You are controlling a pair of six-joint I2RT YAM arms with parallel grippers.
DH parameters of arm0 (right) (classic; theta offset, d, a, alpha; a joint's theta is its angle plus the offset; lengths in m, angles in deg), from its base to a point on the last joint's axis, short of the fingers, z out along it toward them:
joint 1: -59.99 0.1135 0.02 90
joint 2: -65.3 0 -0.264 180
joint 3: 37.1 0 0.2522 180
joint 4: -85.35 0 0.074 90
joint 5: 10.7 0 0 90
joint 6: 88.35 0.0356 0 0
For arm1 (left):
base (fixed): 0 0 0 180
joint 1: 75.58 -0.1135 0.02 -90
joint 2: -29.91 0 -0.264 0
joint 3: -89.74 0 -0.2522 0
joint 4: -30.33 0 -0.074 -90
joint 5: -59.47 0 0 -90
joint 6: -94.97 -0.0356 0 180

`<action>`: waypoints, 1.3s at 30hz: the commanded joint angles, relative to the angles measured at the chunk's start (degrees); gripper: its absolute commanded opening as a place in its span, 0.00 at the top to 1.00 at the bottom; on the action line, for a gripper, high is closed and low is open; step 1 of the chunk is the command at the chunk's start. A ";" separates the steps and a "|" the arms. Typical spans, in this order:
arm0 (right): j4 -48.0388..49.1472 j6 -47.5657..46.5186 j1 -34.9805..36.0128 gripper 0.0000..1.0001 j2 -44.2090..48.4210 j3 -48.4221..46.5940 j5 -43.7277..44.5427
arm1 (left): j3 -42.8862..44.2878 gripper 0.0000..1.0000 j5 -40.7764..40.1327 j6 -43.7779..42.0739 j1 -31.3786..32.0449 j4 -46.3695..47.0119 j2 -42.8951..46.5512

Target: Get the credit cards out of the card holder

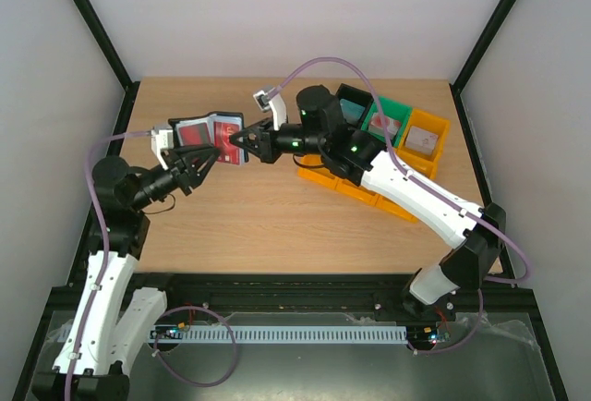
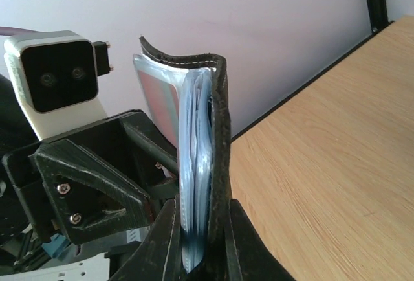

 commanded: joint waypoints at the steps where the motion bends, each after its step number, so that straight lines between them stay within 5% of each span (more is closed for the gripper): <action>1: 7.95 -1.25 0.48 0.98 2.94 0.15 -7.13 | -0.49 0.67 1.13 1.50 -0.13 -0.01 0.29; 13: 21.79 4.81 0.46 0.98 3.46 4.35 -15.65 | -1.36 0.69 9.17 3.41 1.05 5.17 0.88; 20: 23.56 5.44 0.42 0.98 2.32 4.71 -15.20 | -1.09 0.98 11.51 3.86 2.20 8.19 0.45; 31: 22.84 4.45 -0.28 0.98 2.44 5.32 -18.73 | 0.23 0.98 10.37 8.85 1.94 11.38 1.02; 34: 24.19 6.07 -0.17 0.98 1.18 4.51 -19.51 | -0.49 0.98 4.53 9.92 2.26 9.06 0.63; 39: 28.55 9.15 1.09 0.98 -0.78 3.80 -20.40 | -1.68 0.85 3.07 13.39 4.34 12.05 -0.35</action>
